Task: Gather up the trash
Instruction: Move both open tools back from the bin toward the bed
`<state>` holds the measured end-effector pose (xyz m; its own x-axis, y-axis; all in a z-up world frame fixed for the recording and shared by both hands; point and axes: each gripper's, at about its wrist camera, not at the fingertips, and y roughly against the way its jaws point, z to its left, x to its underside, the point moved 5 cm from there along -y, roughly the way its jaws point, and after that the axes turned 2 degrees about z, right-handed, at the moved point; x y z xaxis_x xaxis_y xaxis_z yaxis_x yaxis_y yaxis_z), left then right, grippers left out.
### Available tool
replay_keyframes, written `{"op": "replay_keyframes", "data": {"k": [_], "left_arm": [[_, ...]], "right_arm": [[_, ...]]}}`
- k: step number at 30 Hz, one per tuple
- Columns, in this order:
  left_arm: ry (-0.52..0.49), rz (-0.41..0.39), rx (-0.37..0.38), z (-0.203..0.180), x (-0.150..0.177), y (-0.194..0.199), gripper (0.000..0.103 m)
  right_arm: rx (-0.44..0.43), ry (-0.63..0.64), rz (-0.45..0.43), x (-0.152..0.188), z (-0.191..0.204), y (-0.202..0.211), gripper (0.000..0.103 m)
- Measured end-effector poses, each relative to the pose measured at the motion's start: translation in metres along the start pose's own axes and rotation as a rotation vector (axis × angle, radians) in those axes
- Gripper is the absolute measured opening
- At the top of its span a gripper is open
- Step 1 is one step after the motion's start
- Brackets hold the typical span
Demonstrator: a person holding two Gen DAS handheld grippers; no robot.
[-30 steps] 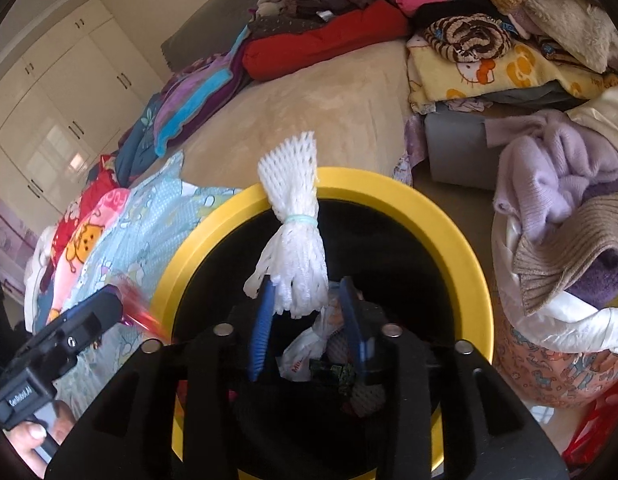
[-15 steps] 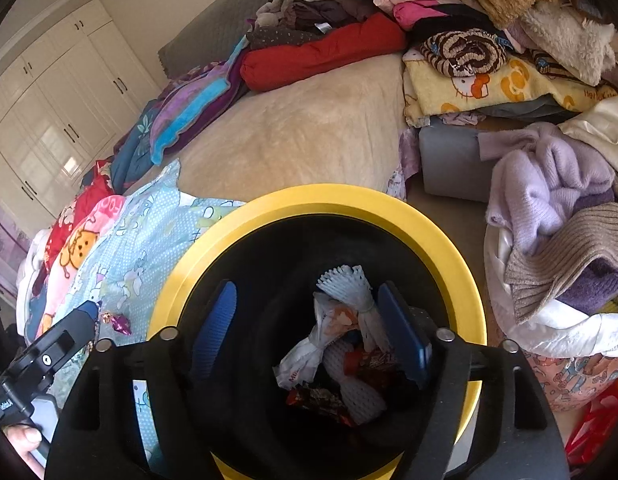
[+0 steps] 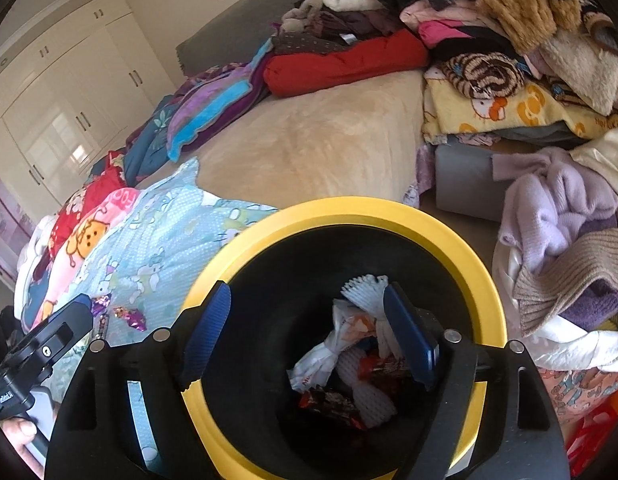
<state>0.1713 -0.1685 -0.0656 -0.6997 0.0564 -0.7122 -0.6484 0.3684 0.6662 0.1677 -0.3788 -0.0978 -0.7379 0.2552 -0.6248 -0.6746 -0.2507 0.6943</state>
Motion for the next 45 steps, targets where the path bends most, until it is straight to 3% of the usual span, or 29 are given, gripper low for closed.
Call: {"op": "replay_keyframes", "data": {"k": [19, 34, 45], "left_arm": [[0.039, -0.097, -0.101, 0.05, -0.008, 0.047, 0.092], [0.1, -0.127, -0.17, 0.095, -0.008, 0.066, 0.092], [0.144, -0.146, -0.268, 0.151, -0.001, 0.081, 0.092]], "right_arm": [[-0.043, 0.125, -0.034, 0.005, 0.076, 0.003, 0.08], [-0.068, 0.215, -0.062, 0.017, 0.123, 0.004, 0.082], [-0.152, 0.291, -0.061, 0.032, 0.179, -0.001, 0.083]]}}
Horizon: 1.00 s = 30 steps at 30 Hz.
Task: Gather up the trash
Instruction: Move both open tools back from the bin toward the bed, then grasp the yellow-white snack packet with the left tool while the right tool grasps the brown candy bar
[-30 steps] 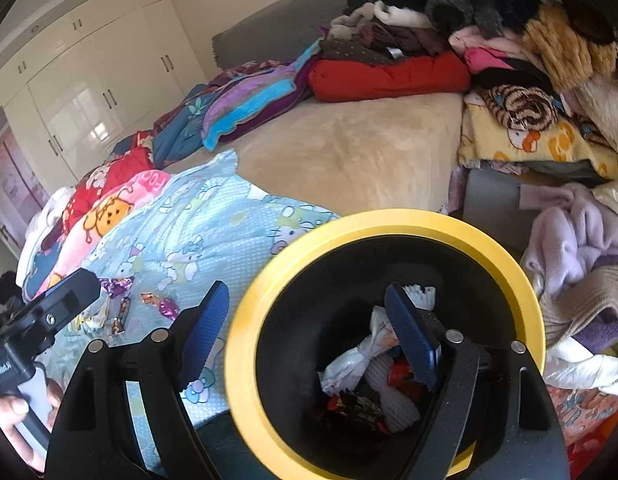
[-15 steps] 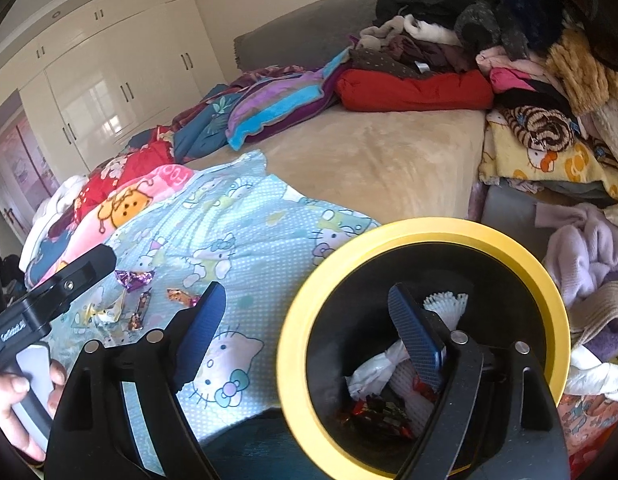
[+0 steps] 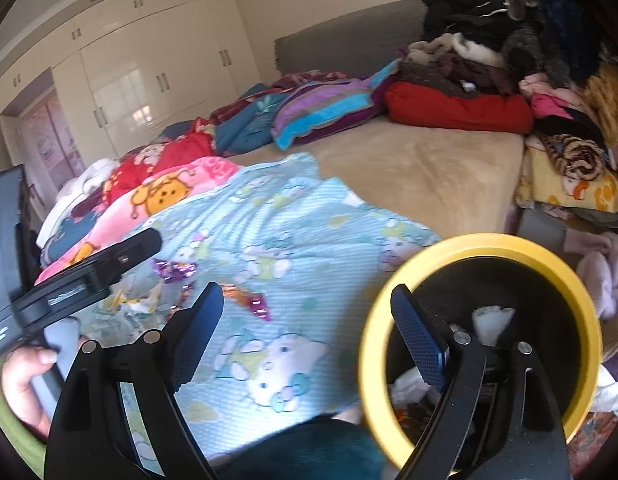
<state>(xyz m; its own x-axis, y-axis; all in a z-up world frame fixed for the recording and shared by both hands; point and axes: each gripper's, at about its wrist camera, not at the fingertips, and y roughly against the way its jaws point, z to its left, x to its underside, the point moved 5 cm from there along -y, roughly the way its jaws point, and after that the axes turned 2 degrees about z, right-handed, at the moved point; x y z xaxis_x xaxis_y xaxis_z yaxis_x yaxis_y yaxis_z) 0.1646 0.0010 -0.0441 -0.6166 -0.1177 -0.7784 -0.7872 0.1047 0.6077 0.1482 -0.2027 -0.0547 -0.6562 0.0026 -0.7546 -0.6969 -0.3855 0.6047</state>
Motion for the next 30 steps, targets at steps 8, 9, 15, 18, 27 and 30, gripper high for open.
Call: {"op": "replay_keyframes", "data": {"k": [8, 9, 15, 18, 27, 30], "left_arm": [[0.1, 0.0, -0.099, 0.073, 0.0, 0.0, 0.092], [0.116, 0.002, -0.116, 0.084, 0.001, 0.0, 0.092], [0.184, 0.019, -0.191, 0.131, 0.009, -0.002, 0.092], [0.225, 0.026, -0.228, 0.153, 0.014, -0.004, 0.092], [0.404, 0.103, -0.25, 0.205, 0.046, -0.018, 0.092], [0.446, 0.121, -0.231, 0.213, 0.056, -0.023, 0.092]], "right_arm": [[-0.063, 0.083, 0.06, 0.009, 0.055, -0.036, 0.083], [-0.068, 0.092, 0.064, 0.009, 0.06, -0.039, 0.083], [-0.098, 0.161, 0.111, 0.016, 0.097, -0.071, 0.083], [-0.118, 0.17, 0.141, 0.019, 0.11, -0.089, 0.083], [-0.171, 0.172, 0.244, 0.027, 0.142, -0.141, 0.075], [-0.197, 0.161, 0.275, 0.029, 0.151, -0.157, 0.065]]}}
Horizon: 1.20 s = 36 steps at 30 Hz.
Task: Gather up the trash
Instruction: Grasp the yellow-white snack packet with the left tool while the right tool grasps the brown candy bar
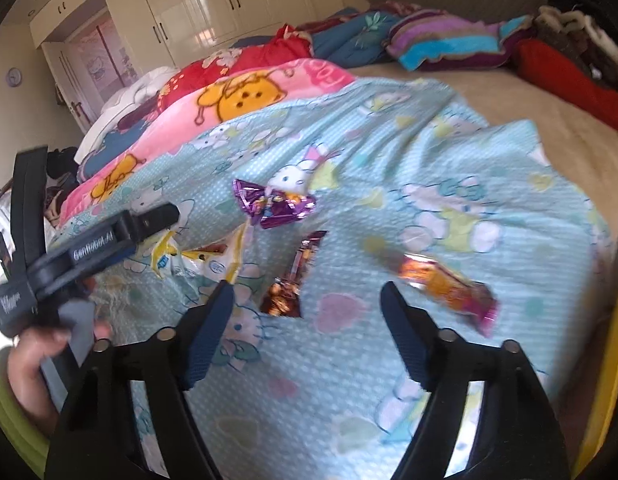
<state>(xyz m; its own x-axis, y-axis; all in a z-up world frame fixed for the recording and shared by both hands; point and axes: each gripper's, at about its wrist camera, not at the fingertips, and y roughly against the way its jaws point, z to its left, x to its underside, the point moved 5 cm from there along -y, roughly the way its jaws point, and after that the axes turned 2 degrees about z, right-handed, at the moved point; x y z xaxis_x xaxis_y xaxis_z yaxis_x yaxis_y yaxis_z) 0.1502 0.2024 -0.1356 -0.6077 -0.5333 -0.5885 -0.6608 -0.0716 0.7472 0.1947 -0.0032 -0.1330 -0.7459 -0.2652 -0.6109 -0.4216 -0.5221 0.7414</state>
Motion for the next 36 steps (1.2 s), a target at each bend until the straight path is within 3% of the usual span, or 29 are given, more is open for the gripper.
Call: {"op": "replay_keyframes", "data": {"k": [3, 5, 7, 10, 16, 17, 25, 36], "left_arm": [[0.034, 0.022, 0.013, 0.008, 0.005, -0.008, 0.091], [0.054, 0.042, 0.025, 0.011, 0.008, -0.014, 0.083], [0.065, 0.061, 0.034, 0.012, 0.012, -0.019, 0.078], [0.085, 0.082, 0.045, 0.013, 0.017, -0.025, 0.068], [0.075, 0.07, 0.055, 0.005, 0.017, -0.026, 0.044], [0.063, 0.066, 0.052, 0.002, 0.017, -0.025, 0.031], [-0.003, 0.052, 0.103, -0.021, 0.014, -0.01, 0.029], [-0.151, -0.04, 0.176, -0.082, 0.008, 0.028, 0.029]], "right_arm": [[-0.001, -0.005, 0.048, 0.0, 0.003, -0.019, 0.058], [-0.004, -0.007, 0.082, 0.003, 0.002, -0.032, 0.05], [-0.011, -0.004, 0.128, 0.009, 0.002, -0.044, 0.019], [-0.029, -0.006, 0.125, 0.017, 0.004, -0.044, 0.013], [-0.045, 0.034, 0.094, 0.028, 0.01, -0.025, 0.012], [-0.047, 0.036, 0.089, 0.03, 0.011, -0.021, 0.011], [-0.07, 0.045, 0.036, 0.032, 0.014, 0.009, 0.011], [-0.054, 0.013, -0.051, 0.023, -0.007, 0.052, 0.011]]}}
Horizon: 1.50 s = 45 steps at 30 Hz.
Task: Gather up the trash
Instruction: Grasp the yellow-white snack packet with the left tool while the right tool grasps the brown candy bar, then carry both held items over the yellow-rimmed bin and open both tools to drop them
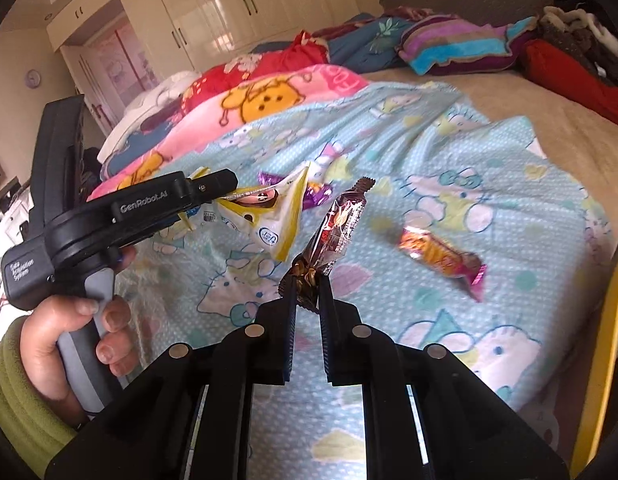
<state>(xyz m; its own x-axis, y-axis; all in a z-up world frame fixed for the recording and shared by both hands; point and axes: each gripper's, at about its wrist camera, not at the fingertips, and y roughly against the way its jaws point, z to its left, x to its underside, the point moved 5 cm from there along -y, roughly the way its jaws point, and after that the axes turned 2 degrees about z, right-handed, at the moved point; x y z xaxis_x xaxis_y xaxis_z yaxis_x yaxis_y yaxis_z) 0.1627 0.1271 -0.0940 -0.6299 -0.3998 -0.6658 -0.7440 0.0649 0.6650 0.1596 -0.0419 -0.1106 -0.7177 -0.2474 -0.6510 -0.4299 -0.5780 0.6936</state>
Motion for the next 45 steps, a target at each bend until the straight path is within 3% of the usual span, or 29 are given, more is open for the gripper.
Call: {"op": "replay_keyframes", "data": {"k": [13, 45], "left_arm": [[-0.104, -0.012, 0.052, -0.052, 0.005, 0.01, 0.029], [-0.303, 0.02, 0.206, -0.172, 0.048, 0.02, 0.029]], "right_arm": [[0.038, -0.027, -0.089, -0.005, -0.023, 0.045, 0.011], [0.194, -0.247, -0.224, 0.012, -0.136, 0.132, 0.011]]}}
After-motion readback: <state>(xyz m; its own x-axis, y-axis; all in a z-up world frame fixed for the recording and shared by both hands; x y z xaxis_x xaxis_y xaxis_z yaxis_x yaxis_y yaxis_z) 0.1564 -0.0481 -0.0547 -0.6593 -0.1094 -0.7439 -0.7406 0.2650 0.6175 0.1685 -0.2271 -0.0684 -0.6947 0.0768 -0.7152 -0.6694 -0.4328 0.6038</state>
